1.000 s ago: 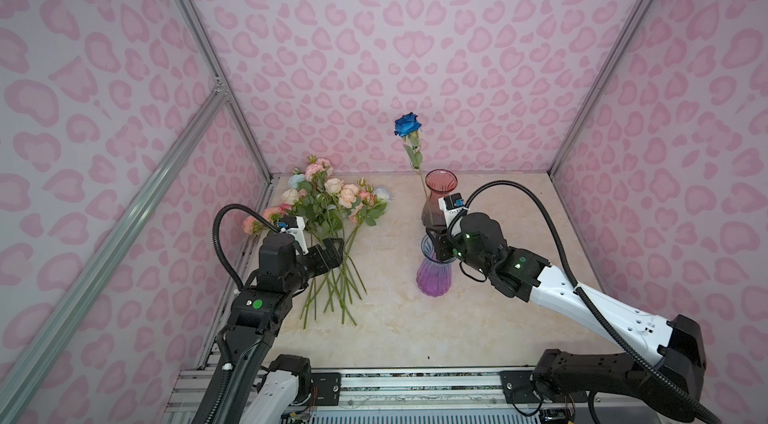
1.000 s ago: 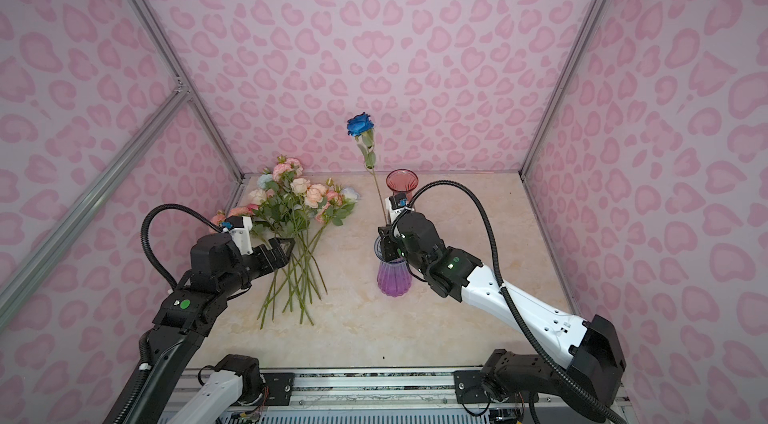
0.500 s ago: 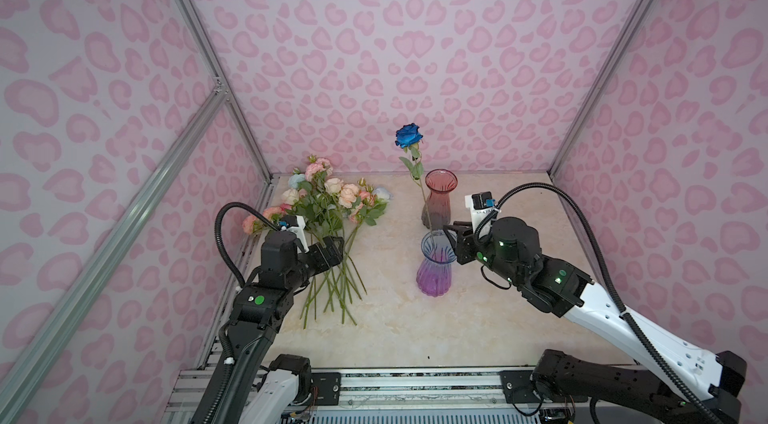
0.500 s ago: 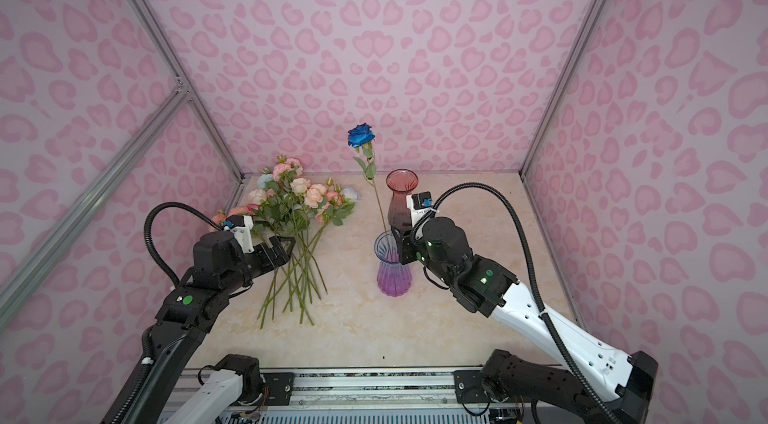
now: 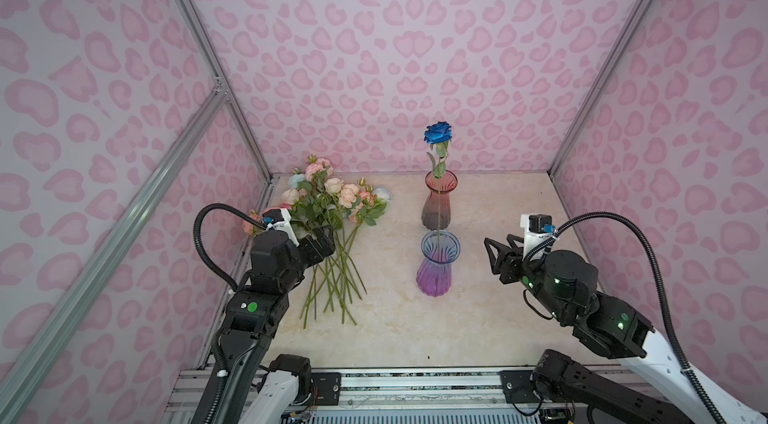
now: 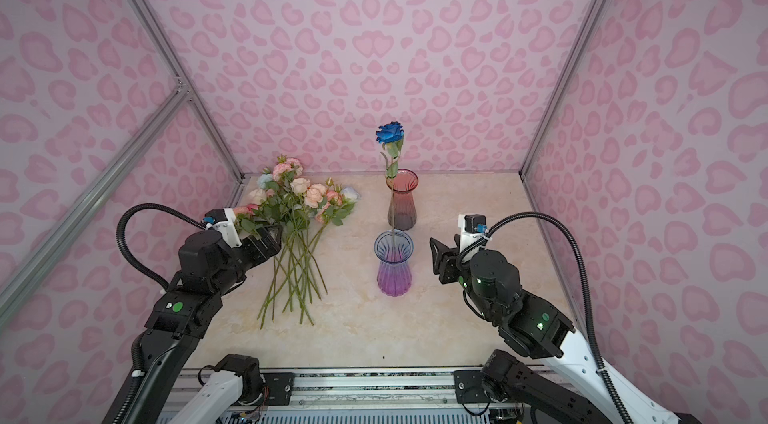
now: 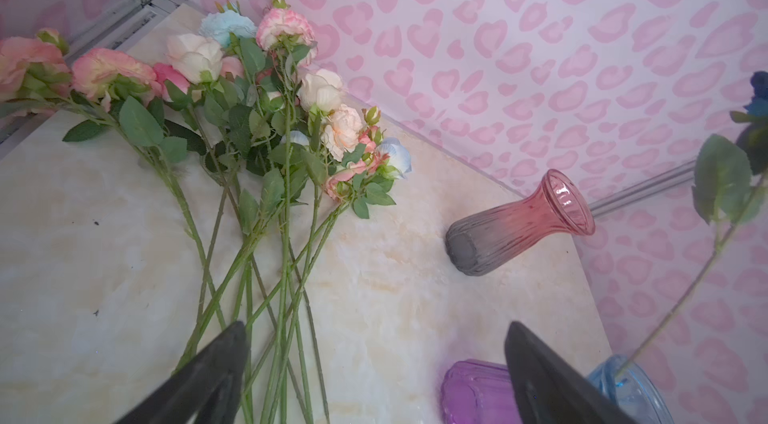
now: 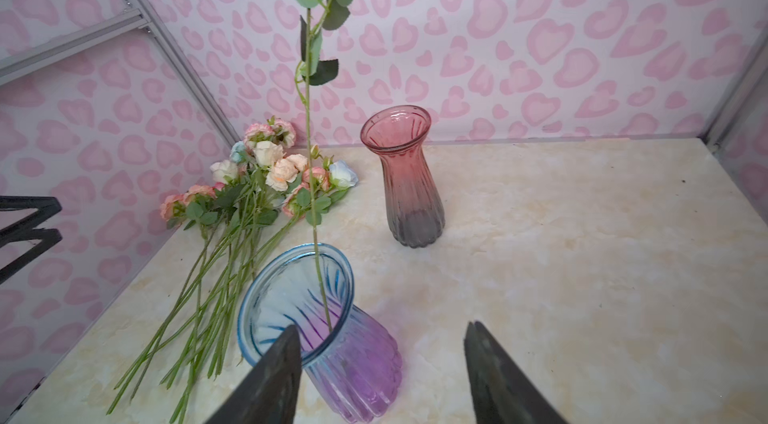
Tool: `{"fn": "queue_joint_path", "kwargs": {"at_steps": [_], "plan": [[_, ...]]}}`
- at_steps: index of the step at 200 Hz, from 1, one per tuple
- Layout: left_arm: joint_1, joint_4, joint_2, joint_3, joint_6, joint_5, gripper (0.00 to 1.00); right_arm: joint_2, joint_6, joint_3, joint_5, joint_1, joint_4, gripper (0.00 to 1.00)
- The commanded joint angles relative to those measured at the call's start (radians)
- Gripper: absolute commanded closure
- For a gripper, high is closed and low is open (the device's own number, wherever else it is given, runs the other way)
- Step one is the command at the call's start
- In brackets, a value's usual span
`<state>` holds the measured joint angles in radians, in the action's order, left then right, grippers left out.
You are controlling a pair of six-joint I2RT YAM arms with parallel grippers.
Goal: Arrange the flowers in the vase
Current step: 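Lower the blue rose into the pink-red vase, open and withdraw the right gripper, then close the left gripper on the pink carnation stems in the bunch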
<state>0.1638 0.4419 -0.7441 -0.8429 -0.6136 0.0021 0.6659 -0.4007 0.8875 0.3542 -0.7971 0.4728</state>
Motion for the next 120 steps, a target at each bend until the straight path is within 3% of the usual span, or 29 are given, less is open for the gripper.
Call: {"fn": "queue_joint_path", "kwargs": {"at_steps": [1, 12, 36, 68, 79, 96, 120], "plan": [[-0.002, -0.038, -0.018, 0.037, -0.068, -0.096, 0.03, -0.007, -0.027, -0.028, 0.036, 0.05, 0.047, 0.35], [-0.001, -0.031, -0.041, 0.047, -0.077, -0.129, 0.07, 0.012, -0.043, -0.033, -0.027, 0.114, 0.057, 0.35], [-0.006, 0.015, -0.144, 0.03, -0.088, -0.225, 0.07, 0.08, -0.058, -0.04, -0.239, 0.245, 0.041, 0.39], [-0.032, 0.075, -0.403, -0.079, -0.055, -0.171, 0.14, 0.093, -0.046, -0.073, -0.244, 0.281, -0.029, 0.49], [-0.041, 0.086, -0.493, -0.121, -0.03, -0.141, 0.23, 0.098, -0.043, -0.09, -0.26, 0.289, -0.069, 0.5], [-0.069, 0.128, -0.618, -0.2, -0.024, -0.105, 0.3, 0.12, -0.04, -0.112, -0.304, 0.306, -0.105, 0.52], [-0.077, 0.146, -0.768, -0.298, -0.006, -0.082, 0.34, 0.148, -0.041, -0.147, -0.362, 0.332, -0.157, 0.53]]}}
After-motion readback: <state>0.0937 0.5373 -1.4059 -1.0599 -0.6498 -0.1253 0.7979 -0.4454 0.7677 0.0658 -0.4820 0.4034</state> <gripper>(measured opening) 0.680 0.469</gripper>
